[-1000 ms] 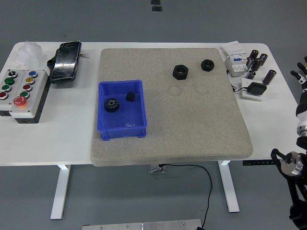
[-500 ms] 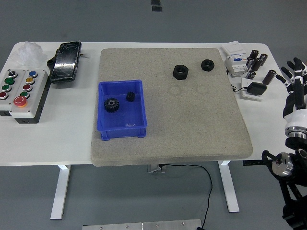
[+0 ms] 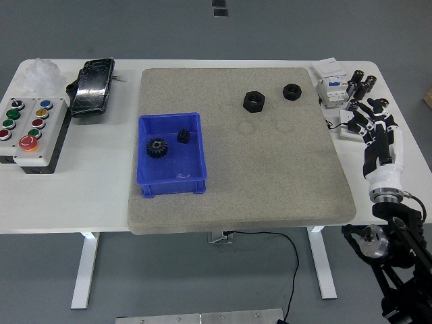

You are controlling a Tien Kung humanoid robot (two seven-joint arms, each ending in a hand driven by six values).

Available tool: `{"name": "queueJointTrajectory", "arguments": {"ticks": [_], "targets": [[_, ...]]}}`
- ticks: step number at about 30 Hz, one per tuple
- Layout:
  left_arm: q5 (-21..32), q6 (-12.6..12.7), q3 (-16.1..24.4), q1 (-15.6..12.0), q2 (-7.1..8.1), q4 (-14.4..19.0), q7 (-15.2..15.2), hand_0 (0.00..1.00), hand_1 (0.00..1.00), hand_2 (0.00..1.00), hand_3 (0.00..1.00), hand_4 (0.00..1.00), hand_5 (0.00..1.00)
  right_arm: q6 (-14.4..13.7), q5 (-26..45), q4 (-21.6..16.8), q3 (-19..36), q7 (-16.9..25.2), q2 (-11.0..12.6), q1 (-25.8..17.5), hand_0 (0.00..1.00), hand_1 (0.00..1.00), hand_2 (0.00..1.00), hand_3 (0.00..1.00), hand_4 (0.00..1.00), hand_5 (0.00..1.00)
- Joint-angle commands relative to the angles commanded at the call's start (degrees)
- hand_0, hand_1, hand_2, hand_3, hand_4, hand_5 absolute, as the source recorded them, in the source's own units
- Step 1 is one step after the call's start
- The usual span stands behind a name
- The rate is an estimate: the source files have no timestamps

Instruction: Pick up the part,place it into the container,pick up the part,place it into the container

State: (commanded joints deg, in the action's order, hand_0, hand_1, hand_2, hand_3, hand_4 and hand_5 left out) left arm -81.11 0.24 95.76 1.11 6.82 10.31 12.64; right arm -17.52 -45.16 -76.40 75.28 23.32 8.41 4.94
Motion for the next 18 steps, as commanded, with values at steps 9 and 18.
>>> {"name": "queueJointTrajectory", "arguments": {"ticks": [9,18], "targets": [[0.1,0.1,0.2,0.0,-0.29,0.0,0.2,0.614,0.545,0.556,0.616,0.612,0.349,2.4,2.5,1.0,-9.8,-0.7,-0.5,1.4,0.633,0.692,0.699,0.695,0.88,0.633],[0.3,0.1,0.0,0.1,-0.55,0.0,0.1,0.614,0.545,0.556,0.616,0.612,0.348,-2.7,-12.3,-4.3,-13.4,-13.5,-0.6,2.5,0.636,0.691,0.698,0.691,0.877,0.644]]}}
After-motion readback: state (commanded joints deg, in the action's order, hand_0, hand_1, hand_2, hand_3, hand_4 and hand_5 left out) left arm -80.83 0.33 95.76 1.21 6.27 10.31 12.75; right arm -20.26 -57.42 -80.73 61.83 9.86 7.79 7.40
